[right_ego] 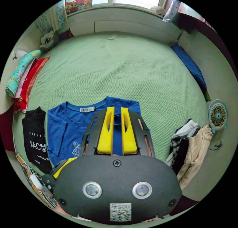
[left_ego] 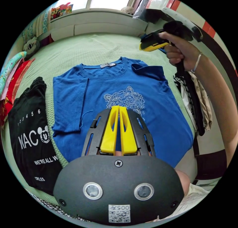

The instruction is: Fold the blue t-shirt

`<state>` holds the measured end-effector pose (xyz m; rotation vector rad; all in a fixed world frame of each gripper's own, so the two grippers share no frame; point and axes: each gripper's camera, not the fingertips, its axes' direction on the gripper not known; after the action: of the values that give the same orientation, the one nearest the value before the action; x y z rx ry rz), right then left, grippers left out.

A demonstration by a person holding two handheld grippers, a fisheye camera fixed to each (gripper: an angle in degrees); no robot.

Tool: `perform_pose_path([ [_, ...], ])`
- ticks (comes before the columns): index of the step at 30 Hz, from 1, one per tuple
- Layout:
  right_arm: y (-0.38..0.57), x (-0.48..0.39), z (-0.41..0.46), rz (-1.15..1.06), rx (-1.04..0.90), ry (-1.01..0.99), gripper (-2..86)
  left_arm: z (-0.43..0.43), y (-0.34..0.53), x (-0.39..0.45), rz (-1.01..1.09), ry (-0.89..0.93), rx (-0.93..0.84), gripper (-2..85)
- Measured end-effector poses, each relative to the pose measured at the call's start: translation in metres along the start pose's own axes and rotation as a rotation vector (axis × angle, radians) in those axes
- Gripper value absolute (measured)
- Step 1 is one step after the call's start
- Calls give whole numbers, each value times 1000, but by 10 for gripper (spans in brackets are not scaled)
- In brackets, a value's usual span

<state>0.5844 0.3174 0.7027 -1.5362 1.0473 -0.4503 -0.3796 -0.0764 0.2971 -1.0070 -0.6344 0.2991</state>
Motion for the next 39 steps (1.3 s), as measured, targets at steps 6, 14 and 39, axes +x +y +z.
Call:
perform_pose_path([
  [6,36,85,7,17,-40,-64,74,-5,10,-5,-23,36,6,-6],
  [14,87,140,45,155,-103,-331,29,-15,33,0,-31,60,11,-7],
  [39,445,115,-56,-198,101,-217,46,-68,156,30,82,-110,6,-4],
])
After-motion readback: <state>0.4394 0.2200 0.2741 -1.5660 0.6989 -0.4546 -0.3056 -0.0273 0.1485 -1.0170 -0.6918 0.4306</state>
